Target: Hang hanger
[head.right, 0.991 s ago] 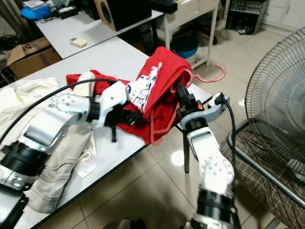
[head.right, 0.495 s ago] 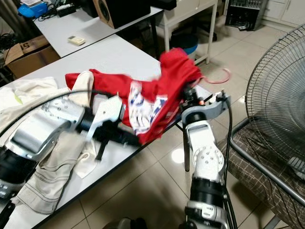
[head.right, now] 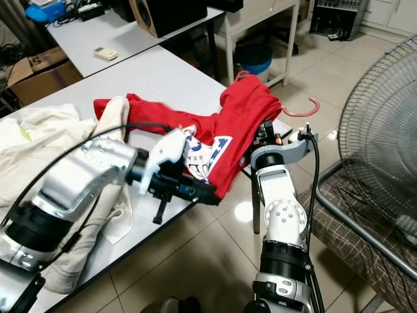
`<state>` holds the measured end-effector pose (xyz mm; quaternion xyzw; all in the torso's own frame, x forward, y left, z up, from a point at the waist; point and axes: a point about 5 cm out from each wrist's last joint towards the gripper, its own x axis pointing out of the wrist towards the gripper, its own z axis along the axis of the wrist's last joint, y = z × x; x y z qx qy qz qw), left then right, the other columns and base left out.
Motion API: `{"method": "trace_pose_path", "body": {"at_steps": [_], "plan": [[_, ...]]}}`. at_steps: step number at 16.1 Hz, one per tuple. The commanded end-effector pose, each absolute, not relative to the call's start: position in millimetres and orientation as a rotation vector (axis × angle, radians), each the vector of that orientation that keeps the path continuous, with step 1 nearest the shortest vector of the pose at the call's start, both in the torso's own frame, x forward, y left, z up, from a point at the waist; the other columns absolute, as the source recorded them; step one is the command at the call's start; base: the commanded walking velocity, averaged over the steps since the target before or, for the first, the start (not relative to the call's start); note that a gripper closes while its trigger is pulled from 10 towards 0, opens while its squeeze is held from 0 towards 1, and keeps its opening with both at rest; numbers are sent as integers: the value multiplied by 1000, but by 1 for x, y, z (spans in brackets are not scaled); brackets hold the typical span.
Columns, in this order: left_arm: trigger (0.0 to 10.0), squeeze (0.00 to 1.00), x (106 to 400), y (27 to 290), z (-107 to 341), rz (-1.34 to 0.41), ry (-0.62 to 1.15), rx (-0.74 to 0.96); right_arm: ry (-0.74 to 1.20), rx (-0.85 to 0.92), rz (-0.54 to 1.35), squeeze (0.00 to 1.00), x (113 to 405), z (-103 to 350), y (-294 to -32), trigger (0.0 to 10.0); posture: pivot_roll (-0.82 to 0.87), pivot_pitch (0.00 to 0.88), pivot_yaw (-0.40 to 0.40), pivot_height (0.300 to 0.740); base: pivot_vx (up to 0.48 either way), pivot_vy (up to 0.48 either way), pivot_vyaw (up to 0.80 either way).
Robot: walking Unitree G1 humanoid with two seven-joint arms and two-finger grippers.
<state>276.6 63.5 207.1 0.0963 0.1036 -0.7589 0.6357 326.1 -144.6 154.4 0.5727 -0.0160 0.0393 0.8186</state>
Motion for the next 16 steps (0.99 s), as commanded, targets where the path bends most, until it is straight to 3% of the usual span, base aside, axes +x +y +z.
{"method": "trace_pose_path", "body": {"at_steps": [1,3,6,7,11,13,14,15,16], "plan": [[0,0,276,61,222,-1754,175,181,-27,1242,139,0,330,164,-128,10000,-54,65,194,740,0,0,0],[0,0,288,56,227,-1664,115,173,-28,1231,170,0,328,168,-127,10000,-56,57,191,740,0,0,0],[0,0,321,51,252,-1398,-48,117,-26,1189,183,0,316,167,-132,10000,-60,39,186,740,0,0,0],[0,0,338,55,278,-1260,-160,45,-22,1175,164,0,301,162,-142,10000,-61,27,184,740,0,0,0],[0,0,352,63,308,-1124,-279,-65,-22,1158,170,0,281,164,-145,10000,-69,12,195,740,0,0,0],[0,0,352,64,312,-1135,-275,-58,-18,1129,160,0,274,164,-147,10000,-76,7,200,740,0,0,0],[2196,0,344,62,296,-1207,-215,45,-21,1125,146,0,270,163,-149,10000,-88,0,199,740,0,0,0],[6549,0,340,62,285,-1236,-163,82,-23,1125,134,0,269,163,-151,10000,-87,0,196,740,0,0,0],[10000,0,338,62,282,-1242,-145,96,-23,1124,132,0,269,163,-152,10000,-79,0,187,740,0,0,0]]}}
